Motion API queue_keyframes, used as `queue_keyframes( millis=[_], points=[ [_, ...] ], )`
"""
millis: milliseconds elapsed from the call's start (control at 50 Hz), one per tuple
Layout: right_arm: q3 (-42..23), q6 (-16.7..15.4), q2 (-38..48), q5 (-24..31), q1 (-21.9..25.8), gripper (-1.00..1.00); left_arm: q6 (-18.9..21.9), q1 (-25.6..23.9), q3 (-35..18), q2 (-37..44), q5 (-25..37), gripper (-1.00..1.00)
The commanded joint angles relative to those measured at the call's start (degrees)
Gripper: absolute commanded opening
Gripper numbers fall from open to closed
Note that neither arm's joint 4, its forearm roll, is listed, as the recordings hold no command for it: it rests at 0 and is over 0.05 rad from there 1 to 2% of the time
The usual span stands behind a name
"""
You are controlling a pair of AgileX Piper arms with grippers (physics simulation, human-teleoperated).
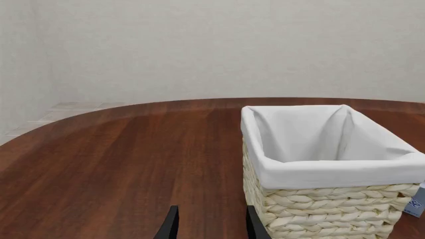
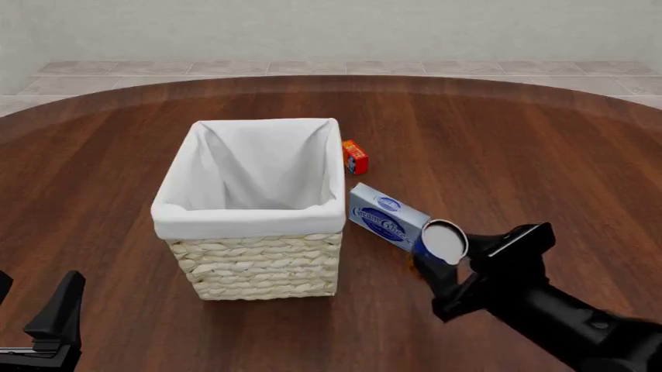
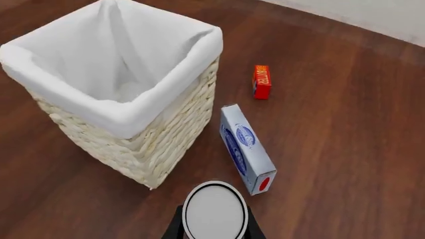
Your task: Pick up the alphabet soup and put it in the basket.
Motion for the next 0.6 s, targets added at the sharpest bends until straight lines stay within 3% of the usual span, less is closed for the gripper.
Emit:
queue_keyframes(
  millis=[20, 240, 460, 600],
  points=[
    [-3.7, 4.5, -8.1, 7.2, 2.1, -1.00, 0.0, 0.0, 0.0, 0.0, 0.0, 1.00],
    [-8.8, 4.5, -10.7, 11.1, 3.6, -1.00, 0.0, 0.0, 0.0, 0.0, 0.0, 1.00],
    [-15.3, 2.0, -6.6, 11.1, 3.9, -1.00, 0.0, 0.0, 0.0, 0.0, 0.0, 1.00],
    [-19.1, 2.3, -3.0, 10.7, 4.3, -1.00, 0.0, 0.0, 0.0, 0.0, 0.0, 1.00]
  ],
)
